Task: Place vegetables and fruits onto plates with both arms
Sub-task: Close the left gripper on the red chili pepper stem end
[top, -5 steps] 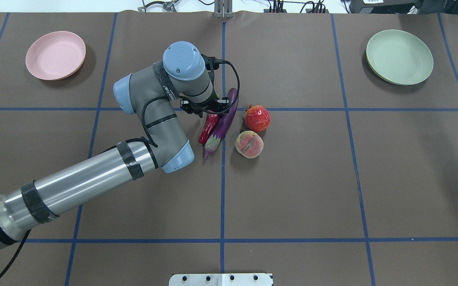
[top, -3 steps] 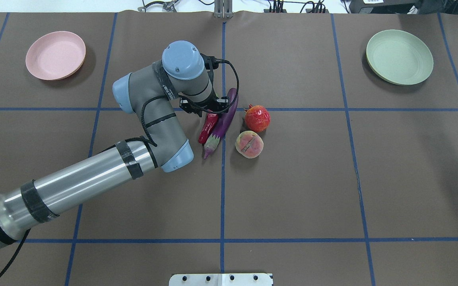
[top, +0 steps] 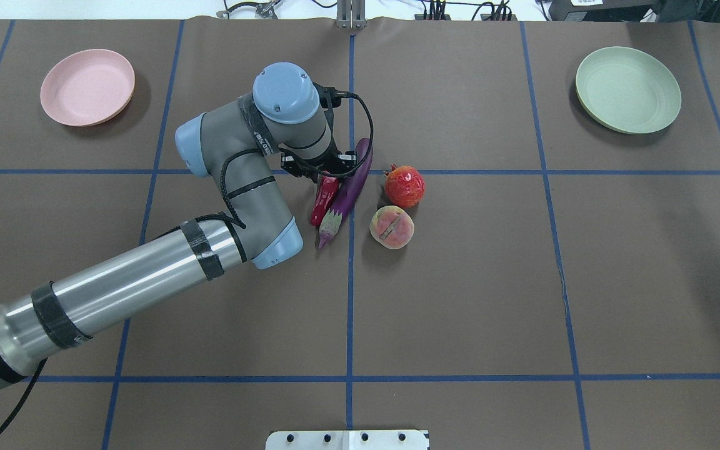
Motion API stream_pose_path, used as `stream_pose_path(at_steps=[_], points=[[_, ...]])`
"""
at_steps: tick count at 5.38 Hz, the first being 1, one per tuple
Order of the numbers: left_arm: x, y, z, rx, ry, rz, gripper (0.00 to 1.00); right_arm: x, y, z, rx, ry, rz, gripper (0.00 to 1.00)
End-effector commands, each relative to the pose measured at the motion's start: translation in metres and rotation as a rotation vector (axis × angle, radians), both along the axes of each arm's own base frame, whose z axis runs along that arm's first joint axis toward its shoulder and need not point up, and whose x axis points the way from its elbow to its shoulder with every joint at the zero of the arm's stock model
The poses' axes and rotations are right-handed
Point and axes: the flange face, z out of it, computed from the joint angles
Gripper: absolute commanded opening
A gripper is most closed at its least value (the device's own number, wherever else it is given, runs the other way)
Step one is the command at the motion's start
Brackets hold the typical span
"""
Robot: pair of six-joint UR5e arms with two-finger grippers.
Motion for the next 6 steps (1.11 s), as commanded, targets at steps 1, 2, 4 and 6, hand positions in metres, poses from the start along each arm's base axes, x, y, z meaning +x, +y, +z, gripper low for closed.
stream_pose_path(at_steps=[1, 2, 4, 6], points=[[-0.0005, -0.0023, 0.0029, -0.003, -0.005, -0.002, 0.58, 0.0000, 0.0002, 0.0016, -0.002, 0.000, -0.001, 0.99], [0.0026, 0.0001, 0.0044, -0.005, -0.007, 0.002, 0.58, 0.0000, -0.0004, 0.0023, -0.004, 0.000, -0.001, 0.99], [0.0072, 0.0045, 0.0037, -0.008, -0.006, 0.007, 0.64, 0.0000, -0.0004, 0.0023, -0.004, 0.000, -0.001, 1.00], [0.0072, 0.0046, 0.0052, -0.010, -0.008, 0.007, 0.64, 0.0000, -0.0004, 0.0023, -0.004, 0.000, -0.001, 1.00]])
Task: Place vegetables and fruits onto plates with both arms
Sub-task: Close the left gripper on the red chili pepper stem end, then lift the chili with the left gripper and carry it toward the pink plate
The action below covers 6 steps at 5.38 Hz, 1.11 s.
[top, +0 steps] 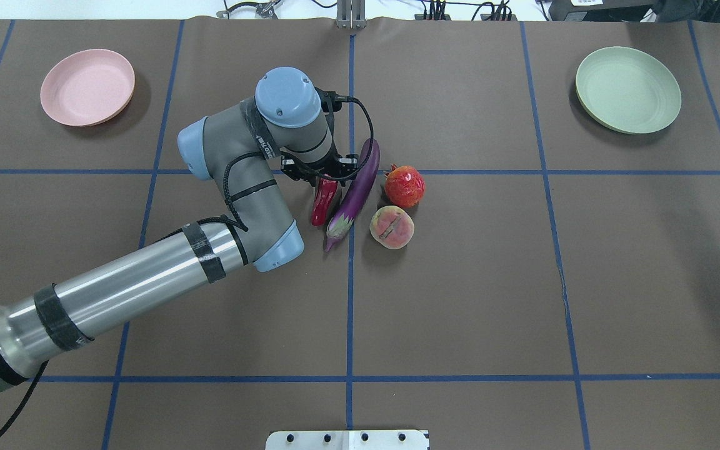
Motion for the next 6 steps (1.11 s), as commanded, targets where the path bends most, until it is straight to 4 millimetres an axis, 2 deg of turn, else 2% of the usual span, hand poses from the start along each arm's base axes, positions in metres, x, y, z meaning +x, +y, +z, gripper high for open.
stream_pose_path(at_steps=[1, 2, 3, 4, 5, 6], points=[[0.003, 0.003, 0.003, -0.003, -0.004, 0.005, 0.61, 0.000, -0.001, -0.001, 0.003, 0.000, 0.000, 0.99], [0.005, 0.003, 0.006, -0.005, -0.006, 0.006, 0.60, 0.000, -0.001, -0.001, 0.003, 0.000, 0.000, 0.99], [0.006, 0.004, 0.007, -0.008, -0.008, 0.007, 0.47, 0.000, -0.001, -0.001, 0.000, 0.000, 0.001, 0.99], [0.003, 0.003, 0.002, -0.007, 0.000, 0.000, 0.00, 0.000, -0.002, -0.002, 0.007, -0.001, -0.001, 0.99], [-0.029, -0.022, -0.009, -0.003, 0.013, -0.038, 0.00, -0.001, -0.005, -0.009, 0.016, -0.006, -0.001, 1.00], [-0.068, -0.053, -0.013, -0.019, 0.035, -0.061, 0.00, -0.002, -0.009, -0.024, 0.037, -0.017, 0.006, 0.99]])
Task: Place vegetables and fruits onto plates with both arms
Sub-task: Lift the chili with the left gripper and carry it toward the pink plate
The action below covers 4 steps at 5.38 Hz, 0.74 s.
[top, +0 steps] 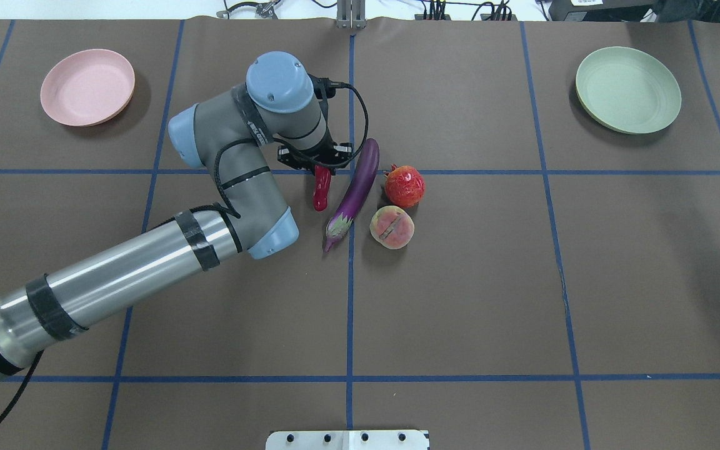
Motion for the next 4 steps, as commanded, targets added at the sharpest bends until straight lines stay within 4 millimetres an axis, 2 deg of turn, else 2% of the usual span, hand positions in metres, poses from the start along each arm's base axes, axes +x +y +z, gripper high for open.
stream_pose_path(at_steps=[1, 2, 3, 4], points=[[-0.078, -0.057, -0.001, -0.050, 0.043, -0.037, 0.00, -0.021, -0.012, -0.045, 0.022, -0.020, 0.017, 0.99], [-0.126, -0.083, 0.028, -0.046, 0.029, -0.033, 0.00, -0.045, -0.023, -0.083, 0.024, -0.035, 0.037, 0.99], [-0.177, -0.104, 0.068, -0.008, 0.001, -0.017, 0.00, -0.079, -0.037, -0.124, -0.003, -0.059, 0.063, 0.99], [-0.233, -0.125, 0.101, 0.018, -0.019, -0.018, 0.00, -0.131, -0.052, -0.177, -0.049, -0.080, 0.095, 0.99]])
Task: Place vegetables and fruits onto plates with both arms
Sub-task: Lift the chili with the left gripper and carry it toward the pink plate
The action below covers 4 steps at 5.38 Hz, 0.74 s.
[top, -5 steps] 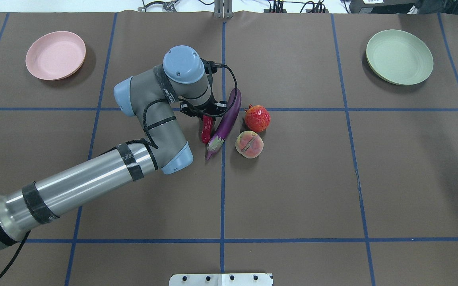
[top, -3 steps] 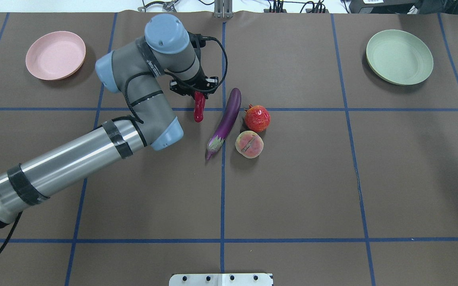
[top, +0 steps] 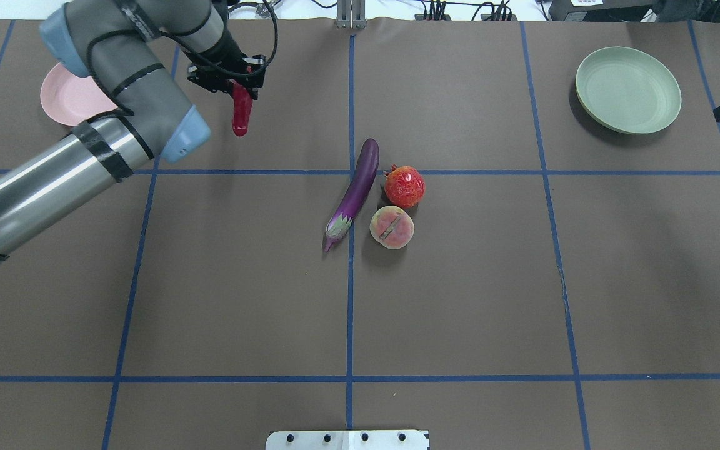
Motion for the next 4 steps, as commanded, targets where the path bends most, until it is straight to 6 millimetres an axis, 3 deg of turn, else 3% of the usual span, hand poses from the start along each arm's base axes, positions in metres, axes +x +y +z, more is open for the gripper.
stream_pose_path(at_steps=[1, 2, 3, 4], points=[[-0.084, -0.034, 0.053, -0.006, -0.062, -0.033, 0.00, -0.098, -0.014, -0.094, -0.095, -0.056, 0.044, 0.99], [-0.120, -0.047, 0.070, -0.006, -0.126, -0.014, 0.00, -0.145, -0.008, -0.116, -0.116, -0.033, 0.055, 0.99], [-0.149, -0.062, 0.115, 0.010, -0.229, -0.012, 0.00, -0.191, 0.001, -0.134, -0.099, -0.036, 0.056, 0.99], [-0.157, -0.079, 0.152, -0.004, -0.332, -0.065, 0.00, -0.236, 0.019, -0.146, -0.098, -0.061, 0.094, 0.99]])
